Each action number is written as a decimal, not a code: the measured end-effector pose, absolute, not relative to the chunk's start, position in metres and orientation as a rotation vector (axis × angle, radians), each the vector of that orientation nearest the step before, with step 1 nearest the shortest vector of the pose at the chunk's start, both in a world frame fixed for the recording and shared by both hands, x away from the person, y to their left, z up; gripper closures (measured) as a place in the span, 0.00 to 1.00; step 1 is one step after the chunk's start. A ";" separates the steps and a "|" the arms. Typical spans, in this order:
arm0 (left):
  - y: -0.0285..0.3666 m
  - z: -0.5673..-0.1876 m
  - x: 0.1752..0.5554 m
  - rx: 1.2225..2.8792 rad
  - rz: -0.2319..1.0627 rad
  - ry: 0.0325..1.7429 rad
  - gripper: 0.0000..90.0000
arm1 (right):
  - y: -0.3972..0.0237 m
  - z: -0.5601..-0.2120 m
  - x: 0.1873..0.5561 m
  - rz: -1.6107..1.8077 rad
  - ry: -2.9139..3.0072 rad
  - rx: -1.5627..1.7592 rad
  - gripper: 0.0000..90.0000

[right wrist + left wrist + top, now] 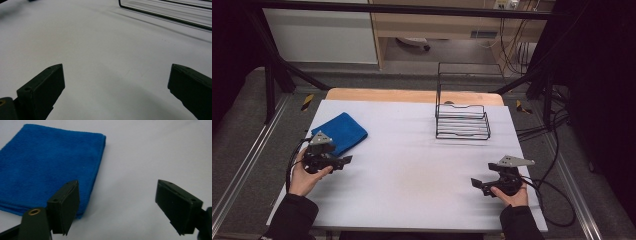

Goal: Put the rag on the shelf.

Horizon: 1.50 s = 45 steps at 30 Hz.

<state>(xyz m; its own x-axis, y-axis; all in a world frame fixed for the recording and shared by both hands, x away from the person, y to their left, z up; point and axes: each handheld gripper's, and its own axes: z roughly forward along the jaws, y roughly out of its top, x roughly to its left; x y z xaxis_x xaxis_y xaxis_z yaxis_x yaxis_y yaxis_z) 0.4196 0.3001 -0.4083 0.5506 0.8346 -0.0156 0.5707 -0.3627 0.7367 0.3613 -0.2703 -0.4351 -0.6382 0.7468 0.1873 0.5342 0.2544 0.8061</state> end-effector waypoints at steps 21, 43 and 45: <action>0.310 -0.438 0.452 2.154 0.501 1.208 0.57 | -0.271 -0.435 0.362 1.321 2.293 1.197 0.02; 0.315 -0.440 0.455 2.136 0.545 1.256 0.92 | -0.270 -0.435 0.362 1.327 2.294 1.197 0.02; 0.315 -0.439 0.454 2.130 0.546 1.260 0.93 | -0.270 -0.435 0.362 1.327 2.295 1.196 0.02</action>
